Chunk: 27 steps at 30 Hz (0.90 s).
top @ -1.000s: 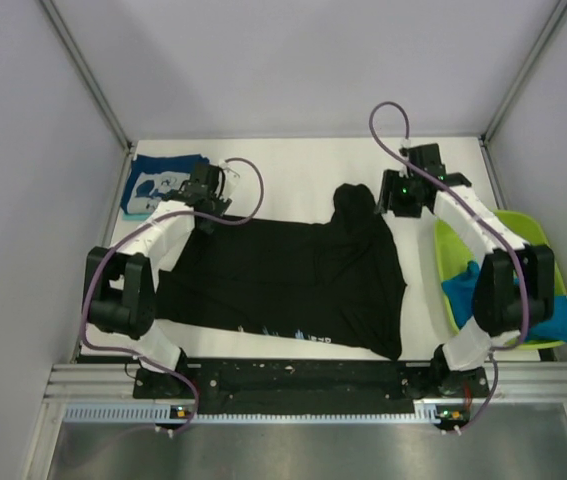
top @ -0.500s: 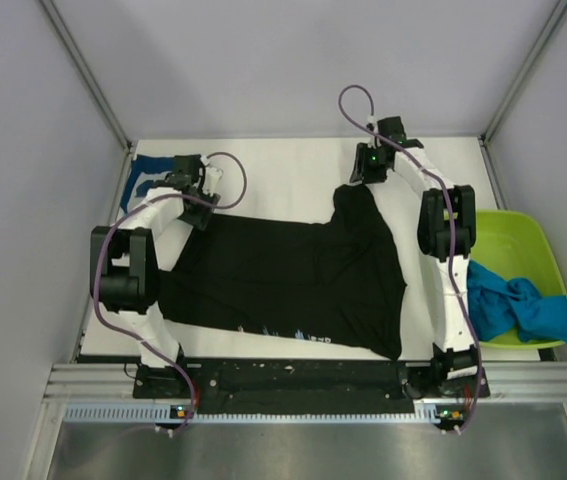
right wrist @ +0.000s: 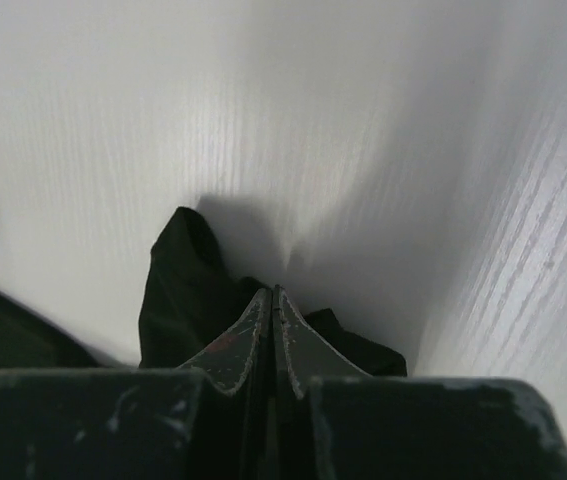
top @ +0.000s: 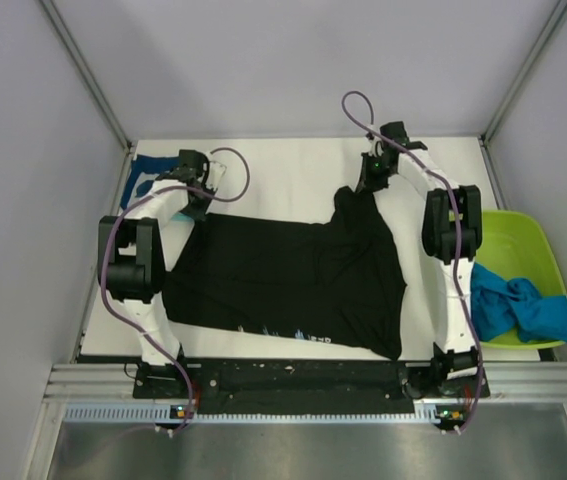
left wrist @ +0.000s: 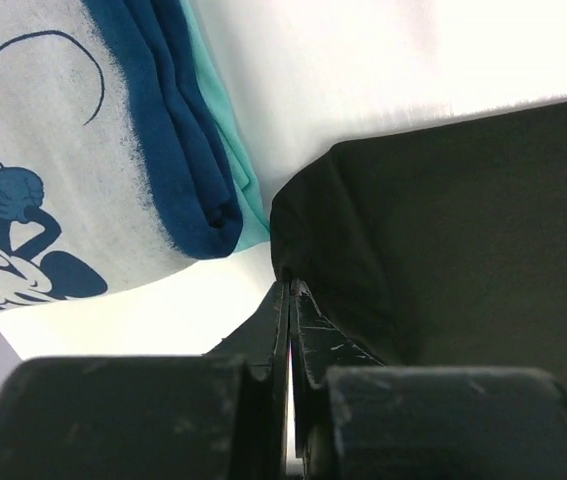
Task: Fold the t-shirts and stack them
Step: Grap the side of the flattened tshirt furthest away from the robot with both arms, then fold the other side of the tshirt into a rectangle
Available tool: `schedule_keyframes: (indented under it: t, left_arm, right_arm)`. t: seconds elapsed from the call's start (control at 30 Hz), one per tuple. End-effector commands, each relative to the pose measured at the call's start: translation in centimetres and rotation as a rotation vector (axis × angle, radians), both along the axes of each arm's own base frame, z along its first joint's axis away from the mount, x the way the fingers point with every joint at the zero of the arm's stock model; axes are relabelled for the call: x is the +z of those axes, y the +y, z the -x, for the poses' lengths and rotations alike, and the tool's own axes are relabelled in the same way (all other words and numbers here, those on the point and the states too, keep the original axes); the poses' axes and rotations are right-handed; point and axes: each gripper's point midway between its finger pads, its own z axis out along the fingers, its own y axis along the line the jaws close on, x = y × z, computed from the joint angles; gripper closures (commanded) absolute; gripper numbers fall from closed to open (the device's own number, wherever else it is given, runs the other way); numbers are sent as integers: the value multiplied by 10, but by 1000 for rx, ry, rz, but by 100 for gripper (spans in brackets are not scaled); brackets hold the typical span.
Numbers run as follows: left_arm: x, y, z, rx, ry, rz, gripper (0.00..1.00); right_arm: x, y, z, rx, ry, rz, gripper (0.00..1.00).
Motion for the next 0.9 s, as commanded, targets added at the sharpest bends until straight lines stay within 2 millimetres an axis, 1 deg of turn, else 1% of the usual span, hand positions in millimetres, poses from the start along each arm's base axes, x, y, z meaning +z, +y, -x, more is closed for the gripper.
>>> schedule_keyframes:
  t: [0.0, 0.03, 0.1, 0.2, 0.23, 0.27, 0.4, 0.5, 0.57, 0.6, 0.63, 0.67, 0.73, 0.77, 0.8, 0.83, 0.87]
  left_arm:
    - [32, 12, -4, -25, -65, -61, 100]
    - [38, 15, -4, -31, -81, -78, 100]
    - [54, 18, -3, -61, -118, -106, 100]
    - [82, 18, 5, -142, -186, -133, 100]
    - [87, 19, 9, -165, -198, -150, 100]
    - [91, 21, 15, -184, -207, -166, 100]
    - [96, 27, 39, -261, -203, -233, 100]
    - [90, 31, 61, -308, -159, -261, 100]
    - [88, 40, 72, -325, -150, -298, 100]
    - [90, 47, 78, -324, -152, -317, 100]
    - [92, 52, 83, -332, -152, -334, 100]
    - [91, 56, 88, -338, -143, -343, 100]
    - [92, 64, 95, -347, -130, -359, 100]
    - [91, 64, 98, -360, -122, -361, 100]
    - [89, 62, 101, -381, -111, -355, 100]
    - [87, 71, 106, -366, -93, -351, 100]
    - [81, 71, 110, -378, -74, -341, 100]
  right_arm:
    - [95, 3, 8, 36, -164, -46, 100]
    - [109, 2, 16, 41, -183, -51, 100]
    - [123, 0, 33, 51, -196, -51, 100]
    - [127, -7, 71, 34, -173, -49, 100]
    - [126, -9, 84, 24, -169, -55, 100]
    - [131, -11, 95, 12, -180, -60, 100]
    - [143, -22, 137, -19, -206, -51, 100]
    - [153, -25, 170, -48, -214, -76, 100]
    - [149, -23, 200, -45, -195, -82, 100]
    - [149, -25, 214, -49, -194, -77, 100]
    - [145, -28, 230, -57, -176, -71, 100]
    - [147, -30, 246, -61, -174, -69, 100]
    - [137, -37, 277, -79, -123, -49, 100]
    - [135, -40, 291, -86, -107, -45, 100]
    - [132, -40, 306, -94, -84, -49, 100]
    - [128, -40, 318, -99, -65, -54, 100]
    - [125, -35, 330, -102, -52, -77, 100]
